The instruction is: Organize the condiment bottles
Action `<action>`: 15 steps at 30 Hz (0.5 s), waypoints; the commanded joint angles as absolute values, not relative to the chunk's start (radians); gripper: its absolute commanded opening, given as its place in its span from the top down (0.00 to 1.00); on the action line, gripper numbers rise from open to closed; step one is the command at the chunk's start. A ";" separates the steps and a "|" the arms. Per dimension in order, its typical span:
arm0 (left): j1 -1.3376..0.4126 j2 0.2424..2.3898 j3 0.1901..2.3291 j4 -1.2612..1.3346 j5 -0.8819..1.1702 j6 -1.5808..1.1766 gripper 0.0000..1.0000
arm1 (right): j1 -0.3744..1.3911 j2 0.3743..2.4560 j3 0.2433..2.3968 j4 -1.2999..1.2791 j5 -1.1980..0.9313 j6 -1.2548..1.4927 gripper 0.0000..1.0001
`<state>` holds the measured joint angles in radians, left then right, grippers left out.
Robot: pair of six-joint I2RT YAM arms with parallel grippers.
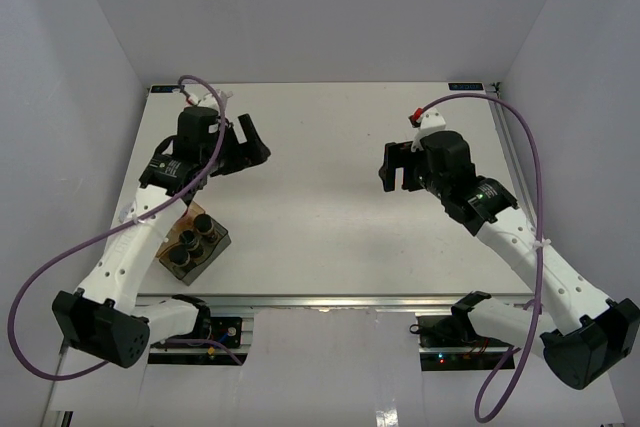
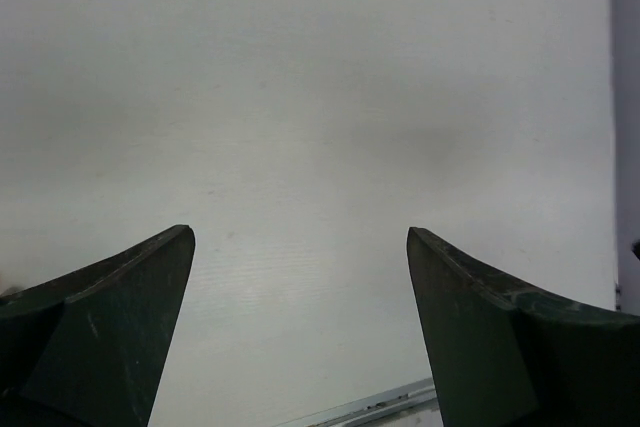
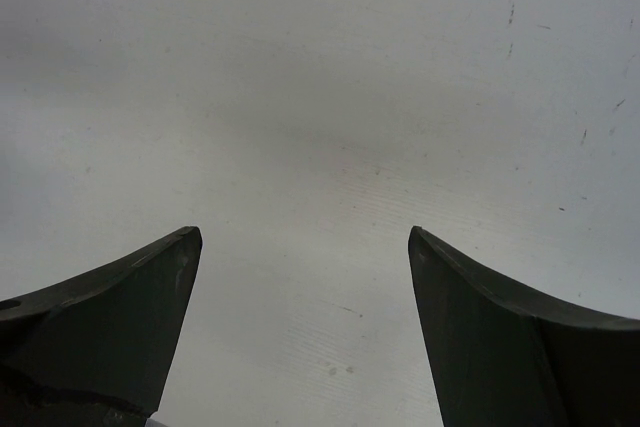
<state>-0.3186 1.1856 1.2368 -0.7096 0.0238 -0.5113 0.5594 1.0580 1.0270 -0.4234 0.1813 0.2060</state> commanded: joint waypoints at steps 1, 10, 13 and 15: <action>-0.471 1.200 1.271 -0.470 0.195 -0.446 0.02 | 0.560 1.031 1.092 -0.447 0.153 0.256 0.10; -0.629 1.182 1.206 -0.298 0.228 -0.423 0.02 | 0.561 0.977 1.105 -0.441 0.066 0.263 0.10; -0.634 1.160 1.165 -0.274 0.261 -0.424 0.02 | 0.560 0.942 1.097 -0.423 0.054 0.261 0.10; -0.634 1.152 1.160 -0.288 0.259 -0.420 0.02 | 0.560 0.925 1.094 -0.408 0.053 0.262 0.10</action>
